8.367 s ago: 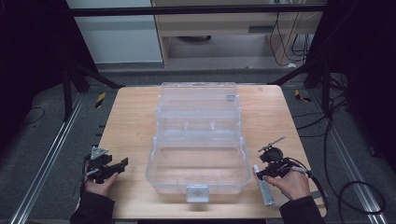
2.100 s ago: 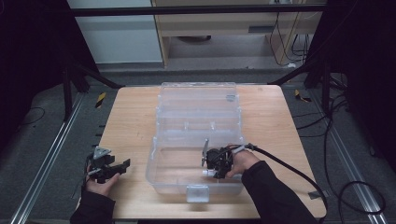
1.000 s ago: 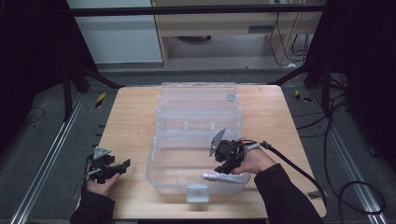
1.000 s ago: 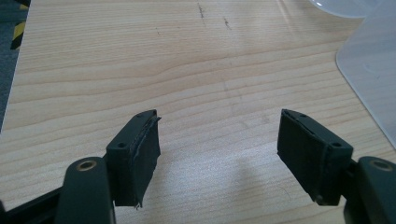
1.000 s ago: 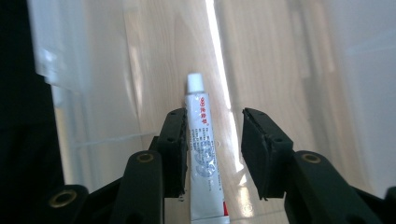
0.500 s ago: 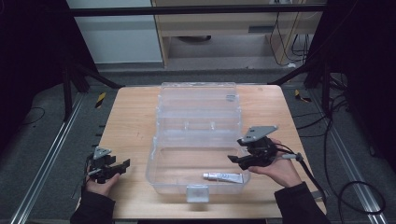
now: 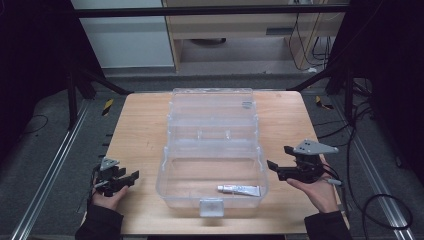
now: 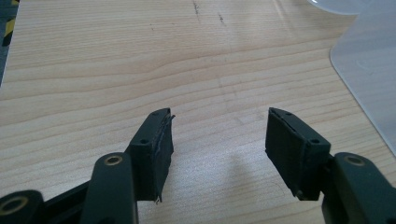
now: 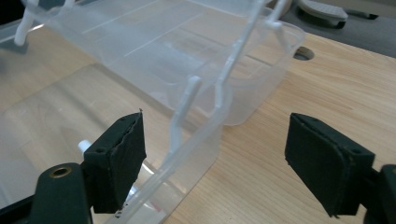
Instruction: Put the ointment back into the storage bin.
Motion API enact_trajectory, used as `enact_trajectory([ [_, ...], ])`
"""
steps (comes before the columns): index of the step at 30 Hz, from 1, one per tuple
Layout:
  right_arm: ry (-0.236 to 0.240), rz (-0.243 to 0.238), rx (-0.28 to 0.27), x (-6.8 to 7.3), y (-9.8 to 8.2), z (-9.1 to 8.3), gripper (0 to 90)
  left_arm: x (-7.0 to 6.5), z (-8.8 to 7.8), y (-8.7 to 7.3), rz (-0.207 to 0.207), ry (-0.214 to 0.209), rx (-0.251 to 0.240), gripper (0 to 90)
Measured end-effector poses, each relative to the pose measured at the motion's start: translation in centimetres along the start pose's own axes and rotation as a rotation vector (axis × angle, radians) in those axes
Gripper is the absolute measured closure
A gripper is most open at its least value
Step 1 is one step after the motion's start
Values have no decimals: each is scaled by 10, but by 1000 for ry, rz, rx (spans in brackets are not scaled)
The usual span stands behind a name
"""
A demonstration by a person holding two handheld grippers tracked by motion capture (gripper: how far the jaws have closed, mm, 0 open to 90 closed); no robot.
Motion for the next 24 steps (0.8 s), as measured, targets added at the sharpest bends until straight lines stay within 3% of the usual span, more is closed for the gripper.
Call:
enact_trajectory([
  [6, -73, 51, -22, -22, -13, 0, 163, 1, -1, 1, -2, 4, -7, 395],
  [19, -190, 134, 24, -62, -58, 11, 112, 5, 2, 0, -9, 26, -7, 310],
  [24, -209, 176, 55, -73, -81, 12, 109, 7, 3, 0, -7, 33, -7, 290],
])
Point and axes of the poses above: each handheld gripper's, and its own axes: z roughly forward along the jaws, y roughly out of its top, x roughly to its left, the point moved 10 cm from there along z, roughly forward along the jaws, and after that the axes turned 1 degree about -z, right-handed, at the moved point
